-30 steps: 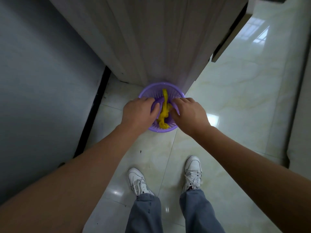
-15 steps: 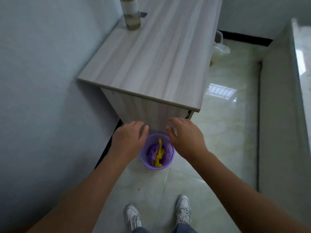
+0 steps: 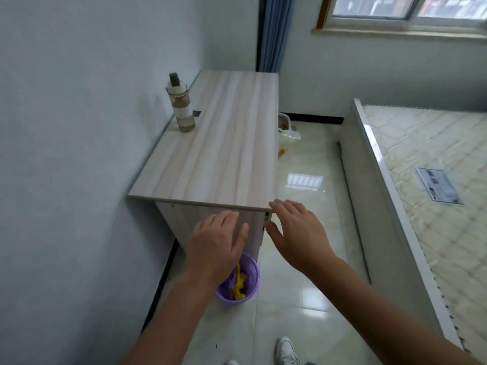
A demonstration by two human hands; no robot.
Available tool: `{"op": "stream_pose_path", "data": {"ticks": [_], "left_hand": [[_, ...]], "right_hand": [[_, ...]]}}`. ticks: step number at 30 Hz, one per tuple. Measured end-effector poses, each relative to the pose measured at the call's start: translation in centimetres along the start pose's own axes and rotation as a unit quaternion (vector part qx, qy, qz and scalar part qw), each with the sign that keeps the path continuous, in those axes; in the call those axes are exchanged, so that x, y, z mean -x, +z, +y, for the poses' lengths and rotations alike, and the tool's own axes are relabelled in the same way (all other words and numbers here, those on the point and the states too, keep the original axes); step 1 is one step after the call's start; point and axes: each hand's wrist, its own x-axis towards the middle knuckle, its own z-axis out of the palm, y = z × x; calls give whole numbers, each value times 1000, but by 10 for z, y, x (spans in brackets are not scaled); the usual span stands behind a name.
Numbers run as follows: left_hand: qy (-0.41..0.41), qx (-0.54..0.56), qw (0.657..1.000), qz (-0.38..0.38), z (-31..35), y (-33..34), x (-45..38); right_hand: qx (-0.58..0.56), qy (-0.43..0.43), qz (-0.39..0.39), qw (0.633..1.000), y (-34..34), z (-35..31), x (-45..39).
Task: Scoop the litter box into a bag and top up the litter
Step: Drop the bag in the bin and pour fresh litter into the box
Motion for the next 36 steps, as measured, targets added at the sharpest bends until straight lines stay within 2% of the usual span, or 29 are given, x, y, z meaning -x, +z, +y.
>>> {"op": "stream_pose_path", "data": {"ticks": [4,8,13,18,30,36], "left_hand": [[65,-31,997,2,-7,-24,-18],[92,-39,995,0,2,-38,-41],[138,-66,988,-21,45,-41,-60],[180,-68,981,4,92,-34,-68],[156,-37,987,17,233,3,-93],[126,-37,991,21,271,23,-112]], "right_hand": [[21,30,23,999,-20,-7,8],[33,76,43,996,-39,-6,20],[46,124,56,990,-62,12,45],[45,155,76,984,-83,51,63],[33,134,92,986,-129,174,86],[30,123,98,987,-143,234,81]]}}
